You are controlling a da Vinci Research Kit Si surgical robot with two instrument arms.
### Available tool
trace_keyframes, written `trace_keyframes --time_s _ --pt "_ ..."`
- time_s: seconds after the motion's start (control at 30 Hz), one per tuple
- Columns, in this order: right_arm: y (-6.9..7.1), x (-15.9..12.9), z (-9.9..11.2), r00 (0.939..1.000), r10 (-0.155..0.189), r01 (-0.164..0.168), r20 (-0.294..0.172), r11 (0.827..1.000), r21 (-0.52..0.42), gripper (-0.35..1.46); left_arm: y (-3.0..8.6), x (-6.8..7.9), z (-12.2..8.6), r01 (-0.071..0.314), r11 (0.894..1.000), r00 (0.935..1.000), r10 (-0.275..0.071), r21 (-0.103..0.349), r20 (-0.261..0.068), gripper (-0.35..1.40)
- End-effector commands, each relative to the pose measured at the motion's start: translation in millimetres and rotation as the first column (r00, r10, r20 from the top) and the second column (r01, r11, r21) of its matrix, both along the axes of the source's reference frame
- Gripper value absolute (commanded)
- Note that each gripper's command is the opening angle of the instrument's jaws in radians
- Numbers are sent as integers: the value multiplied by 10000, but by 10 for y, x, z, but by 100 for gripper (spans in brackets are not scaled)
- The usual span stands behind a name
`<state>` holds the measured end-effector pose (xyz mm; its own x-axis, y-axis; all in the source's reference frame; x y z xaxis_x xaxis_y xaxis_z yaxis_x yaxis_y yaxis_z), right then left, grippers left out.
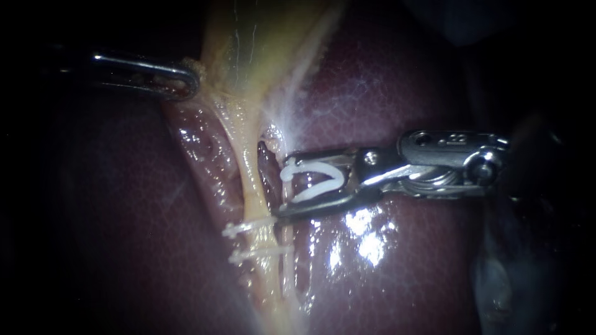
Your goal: Clipping third clip left tube
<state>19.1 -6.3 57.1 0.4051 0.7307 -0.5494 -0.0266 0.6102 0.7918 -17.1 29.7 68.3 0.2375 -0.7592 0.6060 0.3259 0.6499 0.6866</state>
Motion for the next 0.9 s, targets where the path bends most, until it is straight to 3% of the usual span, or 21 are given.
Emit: trace_keyframes --time_s 0.03,0.17,0.63,0.77,0.9 --pt "0 2 5 10000 -19 20 -59 10000 96 50 0 0 0 -21 10000 10000 21 6 16 -35" --pt "-2 7 18 9998 -43 52 -188 9989 473 50 -1 0 0 -19 10000 10000 19 3 13 -35" --pt "-13 15 74 9973 -601 643 -417 9920 1085 49 -4 -3 1 -23 10000 10000 23 -9 13 -35" --pt "-11 19 82 9974 -543 593 -472 9921 1108 49 -5 -4 2 -40 10000 10000 40 -7 27 -35" --pt "-9 25 85 9963 -100 225 -848 9886 1486 49 -5 -5 3 -58 10000 10000 58 -6 41 -35"
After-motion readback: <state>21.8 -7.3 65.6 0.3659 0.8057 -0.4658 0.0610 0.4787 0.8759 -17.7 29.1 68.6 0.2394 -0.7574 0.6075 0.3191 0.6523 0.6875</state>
